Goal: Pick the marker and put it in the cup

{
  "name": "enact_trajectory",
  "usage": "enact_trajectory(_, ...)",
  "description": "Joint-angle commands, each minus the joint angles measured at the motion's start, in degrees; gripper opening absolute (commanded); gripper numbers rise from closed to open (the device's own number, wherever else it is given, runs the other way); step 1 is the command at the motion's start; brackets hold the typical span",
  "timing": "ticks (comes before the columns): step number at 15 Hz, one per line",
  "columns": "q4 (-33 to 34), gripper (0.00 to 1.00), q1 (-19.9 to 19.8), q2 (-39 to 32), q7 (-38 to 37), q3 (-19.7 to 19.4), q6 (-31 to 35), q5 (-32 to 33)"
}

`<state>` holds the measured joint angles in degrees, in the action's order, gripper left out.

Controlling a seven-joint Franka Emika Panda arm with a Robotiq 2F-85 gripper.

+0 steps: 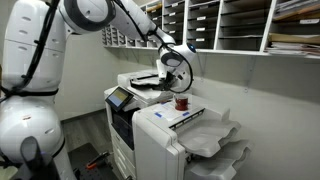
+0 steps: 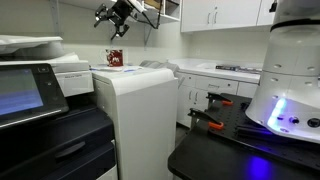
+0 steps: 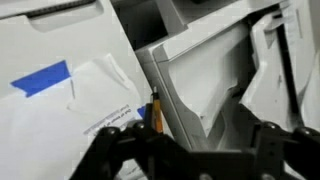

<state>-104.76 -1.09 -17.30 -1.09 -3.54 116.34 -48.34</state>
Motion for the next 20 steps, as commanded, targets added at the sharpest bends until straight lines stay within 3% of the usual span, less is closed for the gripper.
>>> enact_trajectory(1,-1.80,1.00,3.22,2.10,-6.98,0.73,5.00,12.43)
enact_trajectory(7,-0.88,1.00,7.52,-0.13,-23.06,0.34,8.67,37.65)
enact_trajectory(9,0.65,1.00,7.96,-2.01,-27.17,0.58,7.82,42.04)
enact_trajectory(15,5.97,1.00,8.36,-8.49,-29.88,1.57,8.01,42.33)
enact_trajectory(16,3.57,1.00,8.27,-6.77,-28.96,1.55,7.87,42.49)
enact_trajectory(20,4.06,1.00,8.29,-7.45,-28.93,1.55,7.92,42.47)
